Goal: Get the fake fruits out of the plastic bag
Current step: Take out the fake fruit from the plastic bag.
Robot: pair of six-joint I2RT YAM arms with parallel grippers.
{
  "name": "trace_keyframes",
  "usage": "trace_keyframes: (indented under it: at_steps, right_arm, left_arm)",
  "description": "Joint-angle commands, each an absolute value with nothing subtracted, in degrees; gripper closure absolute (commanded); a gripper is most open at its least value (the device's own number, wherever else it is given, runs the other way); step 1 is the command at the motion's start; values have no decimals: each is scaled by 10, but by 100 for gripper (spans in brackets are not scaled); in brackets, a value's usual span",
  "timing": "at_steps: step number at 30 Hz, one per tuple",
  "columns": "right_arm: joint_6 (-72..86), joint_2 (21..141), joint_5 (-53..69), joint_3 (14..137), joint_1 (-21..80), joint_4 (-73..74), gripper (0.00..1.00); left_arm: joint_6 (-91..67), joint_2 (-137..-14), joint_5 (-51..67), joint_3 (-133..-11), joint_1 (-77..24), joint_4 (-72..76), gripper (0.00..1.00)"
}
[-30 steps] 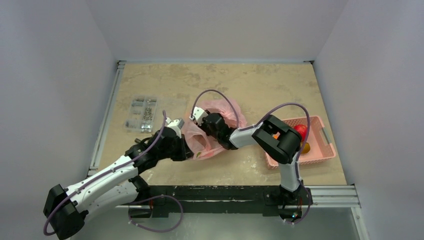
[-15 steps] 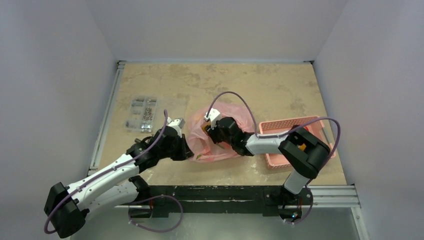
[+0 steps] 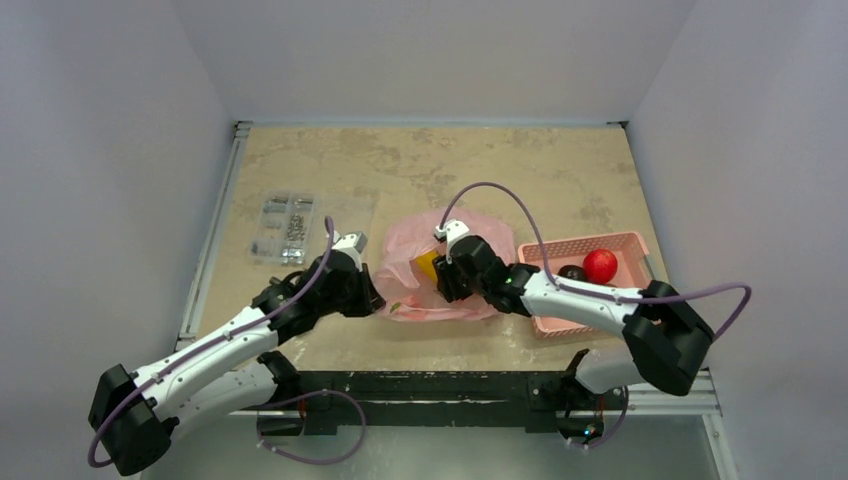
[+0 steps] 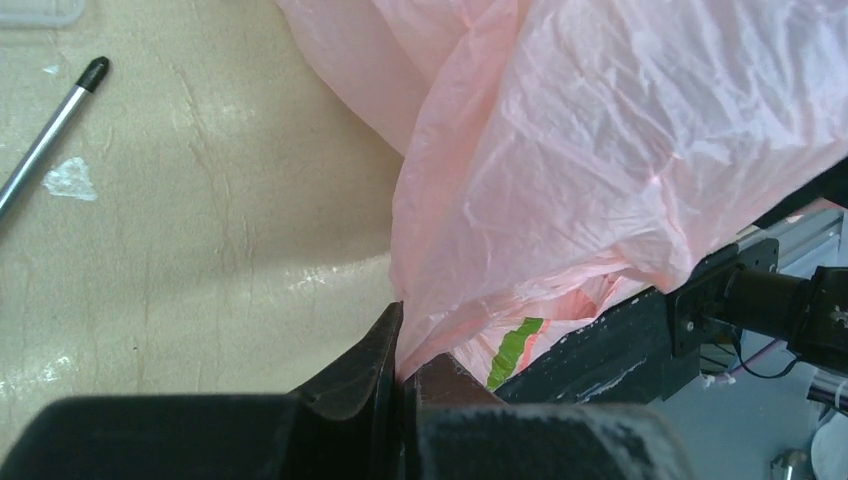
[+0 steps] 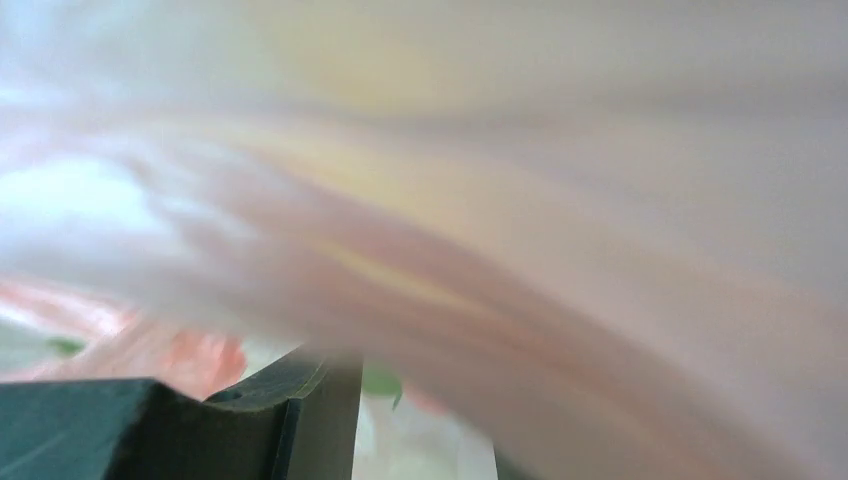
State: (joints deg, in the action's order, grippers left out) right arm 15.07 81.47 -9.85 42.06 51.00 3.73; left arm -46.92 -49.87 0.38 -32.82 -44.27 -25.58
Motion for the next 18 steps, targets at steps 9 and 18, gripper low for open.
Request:
trace_keyframes:
  at_steps: [9, 18]
  right_arm:
    - [191, 700, -59, 419, 512, 131, 100]
    - [226, 601, -67, 447, 512, 71, 100]
  left_arm:
    - [-437, -536, -9, -418, -402, -254, 100]
    - [-418, -617, 59, -429, -368, -218, 100]
